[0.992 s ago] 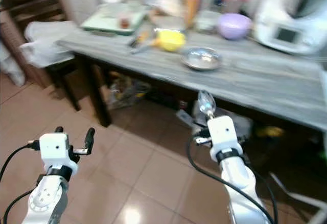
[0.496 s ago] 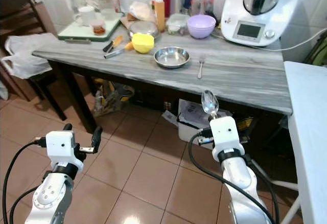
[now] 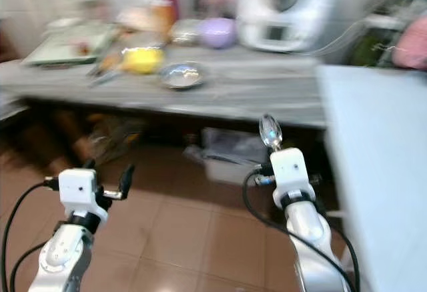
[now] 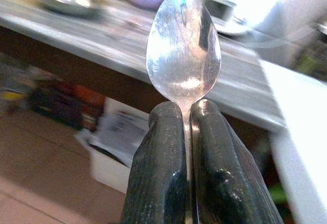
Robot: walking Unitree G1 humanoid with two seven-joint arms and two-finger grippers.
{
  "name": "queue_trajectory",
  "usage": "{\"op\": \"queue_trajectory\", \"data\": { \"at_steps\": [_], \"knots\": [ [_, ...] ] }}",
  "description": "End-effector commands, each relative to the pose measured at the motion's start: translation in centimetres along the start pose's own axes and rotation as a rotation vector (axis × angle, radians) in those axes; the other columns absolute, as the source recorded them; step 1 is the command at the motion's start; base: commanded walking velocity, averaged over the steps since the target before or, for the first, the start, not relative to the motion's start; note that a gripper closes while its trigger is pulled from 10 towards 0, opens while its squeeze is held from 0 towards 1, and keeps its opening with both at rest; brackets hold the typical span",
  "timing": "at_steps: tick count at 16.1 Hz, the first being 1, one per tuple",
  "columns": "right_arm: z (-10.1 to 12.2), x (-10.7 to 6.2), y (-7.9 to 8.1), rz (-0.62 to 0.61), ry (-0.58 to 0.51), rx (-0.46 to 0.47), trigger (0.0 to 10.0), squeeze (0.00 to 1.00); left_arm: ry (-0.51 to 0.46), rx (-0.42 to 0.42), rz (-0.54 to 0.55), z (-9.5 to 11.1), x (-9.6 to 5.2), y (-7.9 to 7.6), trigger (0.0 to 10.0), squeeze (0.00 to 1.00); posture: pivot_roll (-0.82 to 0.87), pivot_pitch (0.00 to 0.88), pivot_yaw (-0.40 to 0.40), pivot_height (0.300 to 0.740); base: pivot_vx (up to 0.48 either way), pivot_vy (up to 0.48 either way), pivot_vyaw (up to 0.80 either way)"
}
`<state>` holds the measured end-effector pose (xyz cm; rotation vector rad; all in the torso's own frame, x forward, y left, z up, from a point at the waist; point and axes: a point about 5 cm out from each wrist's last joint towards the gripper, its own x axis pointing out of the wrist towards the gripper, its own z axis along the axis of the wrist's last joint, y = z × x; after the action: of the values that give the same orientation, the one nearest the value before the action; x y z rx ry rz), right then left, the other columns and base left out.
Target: Setting the table
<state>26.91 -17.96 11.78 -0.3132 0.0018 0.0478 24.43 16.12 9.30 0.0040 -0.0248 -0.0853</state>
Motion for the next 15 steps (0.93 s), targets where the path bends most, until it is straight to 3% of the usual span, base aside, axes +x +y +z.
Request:
{"op": "queue_trajectory", "data": {
  "at_steps": [1, 10, 15],
  "knots": [
    [0.4, 0.2, -0.1, -0.005, -0.014, 0.0, 10.0, 0.0, -0.011, 0.001, -0.017, 0.4, 0.1, -0.3, 10.0, 0.0, -0.16, 0.082, 0.046, 0.74, 0.48, 0.0, 0.0],
    [1.0, 0.5, 0.4, 0.021, -0.044, 0.015, 10.0, 0.0, 0.0, -0.012, -0.031, 0.2, 0.0, -0.8, 10.0, 0.0, -0.16, 0.088, 0.048, 0.74, 0.48, 0.0, 0.0],
    [2.4, 1.1, 0.0, 0.004, -0.088, 0.038, 10.0, 0.0, 0.014, -0.03, -0.04, 0.0, 0.1, -1.1, 10.0, 0.0, -0.17, 0.093, 0.049, 0.74, 0.263, 0.0, 0.0]
  ]
}}
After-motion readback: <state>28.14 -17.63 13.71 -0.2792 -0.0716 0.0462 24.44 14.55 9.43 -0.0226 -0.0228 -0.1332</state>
